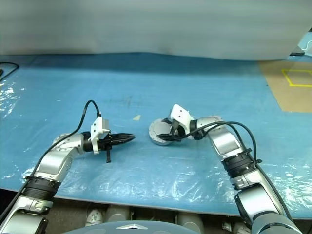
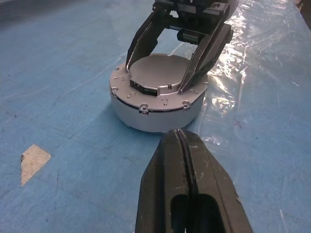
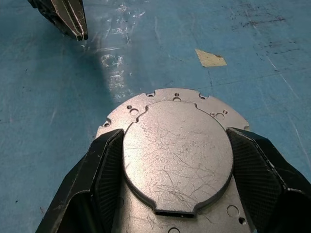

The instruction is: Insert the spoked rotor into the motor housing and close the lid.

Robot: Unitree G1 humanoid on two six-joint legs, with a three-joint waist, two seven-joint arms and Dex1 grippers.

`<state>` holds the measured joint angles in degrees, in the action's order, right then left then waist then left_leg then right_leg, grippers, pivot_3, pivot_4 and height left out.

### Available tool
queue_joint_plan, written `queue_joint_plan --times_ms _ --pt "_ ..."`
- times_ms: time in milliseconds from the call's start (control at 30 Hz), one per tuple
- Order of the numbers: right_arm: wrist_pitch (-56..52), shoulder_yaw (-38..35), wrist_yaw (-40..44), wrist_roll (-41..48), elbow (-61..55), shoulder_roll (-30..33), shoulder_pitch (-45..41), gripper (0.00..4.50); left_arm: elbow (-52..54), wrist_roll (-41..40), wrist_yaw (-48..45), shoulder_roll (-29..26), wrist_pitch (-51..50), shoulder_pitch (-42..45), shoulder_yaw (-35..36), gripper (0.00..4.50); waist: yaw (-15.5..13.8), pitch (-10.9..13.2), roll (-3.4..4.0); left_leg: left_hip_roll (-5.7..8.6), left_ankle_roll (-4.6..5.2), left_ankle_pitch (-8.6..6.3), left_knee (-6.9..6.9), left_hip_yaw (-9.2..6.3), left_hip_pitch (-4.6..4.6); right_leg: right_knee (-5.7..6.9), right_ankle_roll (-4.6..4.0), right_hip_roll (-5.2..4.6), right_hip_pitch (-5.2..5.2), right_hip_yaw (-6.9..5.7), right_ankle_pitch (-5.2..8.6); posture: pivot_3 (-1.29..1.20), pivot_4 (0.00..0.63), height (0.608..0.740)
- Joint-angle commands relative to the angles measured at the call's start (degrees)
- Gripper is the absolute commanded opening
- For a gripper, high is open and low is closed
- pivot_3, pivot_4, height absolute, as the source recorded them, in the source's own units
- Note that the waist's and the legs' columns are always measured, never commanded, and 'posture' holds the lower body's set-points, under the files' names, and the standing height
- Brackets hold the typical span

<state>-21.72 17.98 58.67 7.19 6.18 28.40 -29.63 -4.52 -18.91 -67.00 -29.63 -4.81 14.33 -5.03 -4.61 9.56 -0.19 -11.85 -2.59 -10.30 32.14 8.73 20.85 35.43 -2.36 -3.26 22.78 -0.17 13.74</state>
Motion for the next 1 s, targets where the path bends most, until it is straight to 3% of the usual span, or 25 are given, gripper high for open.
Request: queue_joint_plan --times_ms 33,167,367,800,1000 --pt "-3.35 2.78 -2.68 -4.14 4.89 0.37 2.83 2.96 0.54 -0.21 -0.38 -0.12 0.94 0.60 -0.02 0.00 0.25 -0.01 0.00 0.00 0.00 0.00 0.00 0.00 -0.01 0.01 0.00 0.00 0.00 0.00 0.00 0.00 0.150 0.740" --pt "-3.69 4.62 -5.92 -6.97 6.31 0.18 2.98 2.96 0.56 -0.21 -0.34 0.02 0.95 0.55 -0.14 0.00 0.52 -0.07 -0.05 0.00 0.02 -0.01 -0.02 0.00 -0.17 0.02 0.01 0.00 -0.13 0.02 0.01 0.00 0.150 0.740" --pt "-10.40 1.76 -7.73 -2.42 5.52 -2.88 1.04 2.96 0.47 -0.19 -0.40 0.17 1.07 0.53 -0.37 0.00 0.68 -0.10 -0.10 0.07 0.22 -0.14 -0.34 0.01 -0.92 -0.02 0.49 -0.04 -0.54 0.22 0.29 0.00 0.150 0.740" --pt "-17.42 -1.64 -7.35 2.53 -0.93 -5.62 -1.45 2.96 -0.18 -0.09 -0.44 0.58 1.38 1.36 -0.66 0.00 1.25 -0.12 -0.11 0.04 -0.05 0.02 -0.93 0.10 -0.59 -0.47 0.01 0.13 -0.16 0.25 0.03 0.00 0.150 0.740" --pt "-12.96 -2.46 -4.55 4.73 -7.04 -4.48 1.39 2.96 0.21 -0.16 -0.25 0.78 1.36 1.07 -0.92 0.00 1.08 -0.11 -0.11 0.05 -0.07 0.03 -0.94 0.11 -0.06 -0.62 0.02 0.13 0.25 0.15 0.01 0.00 0.150 0.740"
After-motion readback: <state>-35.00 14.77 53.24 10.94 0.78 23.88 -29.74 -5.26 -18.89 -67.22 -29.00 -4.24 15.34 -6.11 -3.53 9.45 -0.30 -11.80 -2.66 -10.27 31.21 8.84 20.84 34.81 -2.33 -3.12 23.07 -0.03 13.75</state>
